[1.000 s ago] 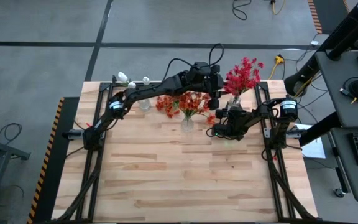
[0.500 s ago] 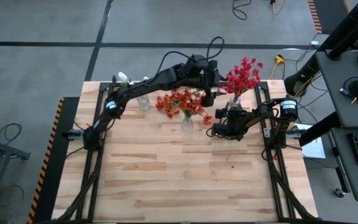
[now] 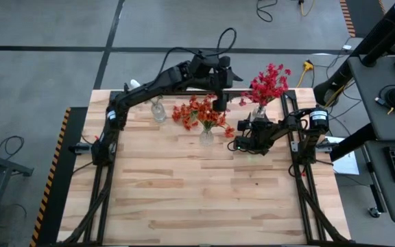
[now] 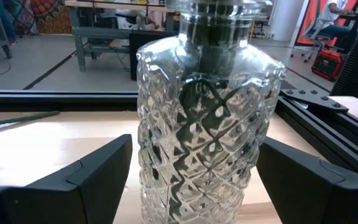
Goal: Sort flowers into vase by color
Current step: Put the red flowers into the top right transparent vase
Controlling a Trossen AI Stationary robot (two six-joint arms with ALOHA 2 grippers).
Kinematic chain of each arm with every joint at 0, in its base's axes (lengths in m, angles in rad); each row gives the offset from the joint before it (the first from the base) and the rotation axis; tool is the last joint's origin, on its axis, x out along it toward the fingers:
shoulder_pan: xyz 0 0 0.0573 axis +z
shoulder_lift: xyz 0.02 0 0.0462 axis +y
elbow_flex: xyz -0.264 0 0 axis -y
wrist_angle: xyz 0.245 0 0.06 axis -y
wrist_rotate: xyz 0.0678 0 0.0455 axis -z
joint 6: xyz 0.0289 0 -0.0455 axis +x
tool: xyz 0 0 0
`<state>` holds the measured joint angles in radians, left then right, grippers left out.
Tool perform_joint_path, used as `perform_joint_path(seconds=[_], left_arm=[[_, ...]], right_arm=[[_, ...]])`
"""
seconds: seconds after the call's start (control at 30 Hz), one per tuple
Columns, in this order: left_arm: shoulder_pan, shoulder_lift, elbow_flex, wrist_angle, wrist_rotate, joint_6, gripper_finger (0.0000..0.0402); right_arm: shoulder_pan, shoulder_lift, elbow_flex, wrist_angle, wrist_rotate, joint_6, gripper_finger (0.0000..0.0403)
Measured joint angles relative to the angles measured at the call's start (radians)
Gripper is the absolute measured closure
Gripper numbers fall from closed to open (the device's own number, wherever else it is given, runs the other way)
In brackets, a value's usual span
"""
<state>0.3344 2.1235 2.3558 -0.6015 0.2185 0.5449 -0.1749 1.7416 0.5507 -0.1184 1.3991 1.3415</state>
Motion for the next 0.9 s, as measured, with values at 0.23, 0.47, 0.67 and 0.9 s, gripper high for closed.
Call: perform_joint_path(seconds=[0.23, 0.47, 0.67, 0.9], left_arm=[[0.0, -0.077, 0.0, -0.061, -0.022, 0.003, 0.0155], [0.005, -0.155, 0.0, -0.121, -0.057, 0.023, 0.0155], [0.004, -0.234, -0.001, -0.188, -0.055, 0.023, 0.0155], [0.004, -0.299, -0.001, -0.23, -0.053, 0.023, 0.0155]], right_arm=[[0.0, 0.0, 0.0, 0.001, 0.006, 0.0, 0.0074], [0.0, -0.001, 0.0, 0.001, 0.001, -0.001, 0.0071], [0.0, -0.001, 0.0, 0.002, -0.013, -0.002, 0.0042], [0.0, -0.001, 0.0, 0.001, -0.013, -0.019, 0.0018]])
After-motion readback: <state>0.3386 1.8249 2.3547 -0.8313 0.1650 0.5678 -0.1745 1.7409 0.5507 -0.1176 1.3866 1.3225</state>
